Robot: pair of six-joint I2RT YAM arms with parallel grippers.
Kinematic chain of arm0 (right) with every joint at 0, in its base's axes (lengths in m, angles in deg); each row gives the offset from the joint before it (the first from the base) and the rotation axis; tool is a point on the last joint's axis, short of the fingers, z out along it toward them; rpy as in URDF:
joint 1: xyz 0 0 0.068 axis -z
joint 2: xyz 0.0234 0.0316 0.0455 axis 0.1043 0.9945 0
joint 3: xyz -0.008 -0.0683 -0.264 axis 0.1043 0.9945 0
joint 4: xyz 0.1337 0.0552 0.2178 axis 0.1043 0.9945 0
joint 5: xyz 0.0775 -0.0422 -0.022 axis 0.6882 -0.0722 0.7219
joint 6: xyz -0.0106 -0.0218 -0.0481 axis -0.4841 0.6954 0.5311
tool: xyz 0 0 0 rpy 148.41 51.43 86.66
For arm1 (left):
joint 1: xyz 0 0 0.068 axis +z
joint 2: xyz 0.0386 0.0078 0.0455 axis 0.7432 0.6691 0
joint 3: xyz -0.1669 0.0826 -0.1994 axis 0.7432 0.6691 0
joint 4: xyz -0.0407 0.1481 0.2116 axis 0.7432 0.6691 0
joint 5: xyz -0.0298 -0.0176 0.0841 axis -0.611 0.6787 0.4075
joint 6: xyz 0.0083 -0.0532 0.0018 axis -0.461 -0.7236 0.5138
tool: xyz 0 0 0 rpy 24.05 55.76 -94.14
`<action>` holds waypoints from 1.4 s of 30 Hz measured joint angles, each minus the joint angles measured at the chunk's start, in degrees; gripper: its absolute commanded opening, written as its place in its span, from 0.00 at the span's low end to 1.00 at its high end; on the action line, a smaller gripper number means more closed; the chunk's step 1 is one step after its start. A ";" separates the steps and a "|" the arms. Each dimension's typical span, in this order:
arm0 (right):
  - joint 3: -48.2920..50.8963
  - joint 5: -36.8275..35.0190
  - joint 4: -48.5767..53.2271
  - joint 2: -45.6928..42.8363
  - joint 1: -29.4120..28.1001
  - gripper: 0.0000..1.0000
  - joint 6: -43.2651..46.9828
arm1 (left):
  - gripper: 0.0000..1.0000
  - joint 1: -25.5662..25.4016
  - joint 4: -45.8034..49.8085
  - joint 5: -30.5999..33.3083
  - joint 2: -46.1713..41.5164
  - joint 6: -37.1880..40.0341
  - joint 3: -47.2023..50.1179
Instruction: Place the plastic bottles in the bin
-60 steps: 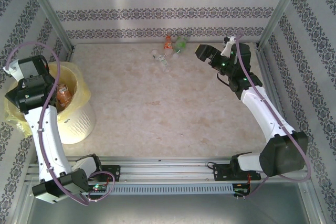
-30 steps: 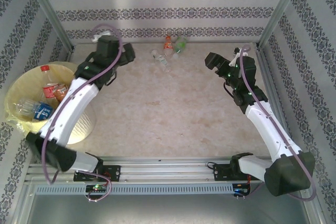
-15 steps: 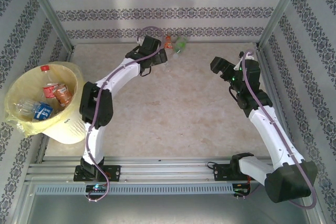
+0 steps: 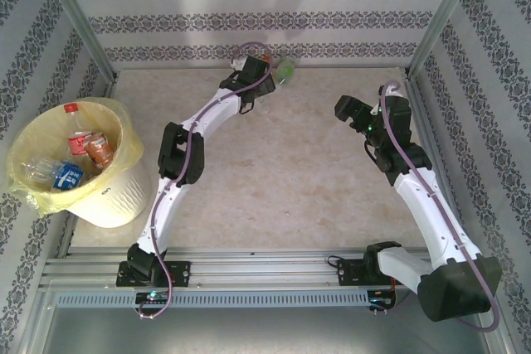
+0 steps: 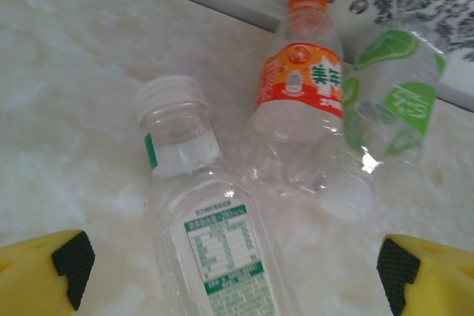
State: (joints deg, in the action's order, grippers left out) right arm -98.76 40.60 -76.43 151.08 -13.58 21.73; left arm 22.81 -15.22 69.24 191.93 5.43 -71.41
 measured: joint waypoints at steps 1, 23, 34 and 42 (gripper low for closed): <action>0.00 -0.11 0.31 -0.33 0.00 0.98 0.11 | 1.00 -0.20 0.85 0.74 0.81 -0.15 -0.96; -0.09 -2.08 4.96 -6.05 0.74 0.98 2.51 | 0.74 -0.20 8.79 3.41 14.27 2.58 -15.89; -0.61 -2.19 5.79 -6.16 0.74 0.98 2.54 | 0.53 -0.20 5.97 2.01 11.82 5.11 -11.43; -0.61 -0.48 5.35 -7.28 0.74 0.98 2.54 | 0.49 -0.20 1.79 1.55 1.77 7.82 2.16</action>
State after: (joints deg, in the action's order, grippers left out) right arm -99.37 40.12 -71.07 143.80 -12.84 24.27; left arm 22.62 -13.42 70.79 193.70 13.25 -69.25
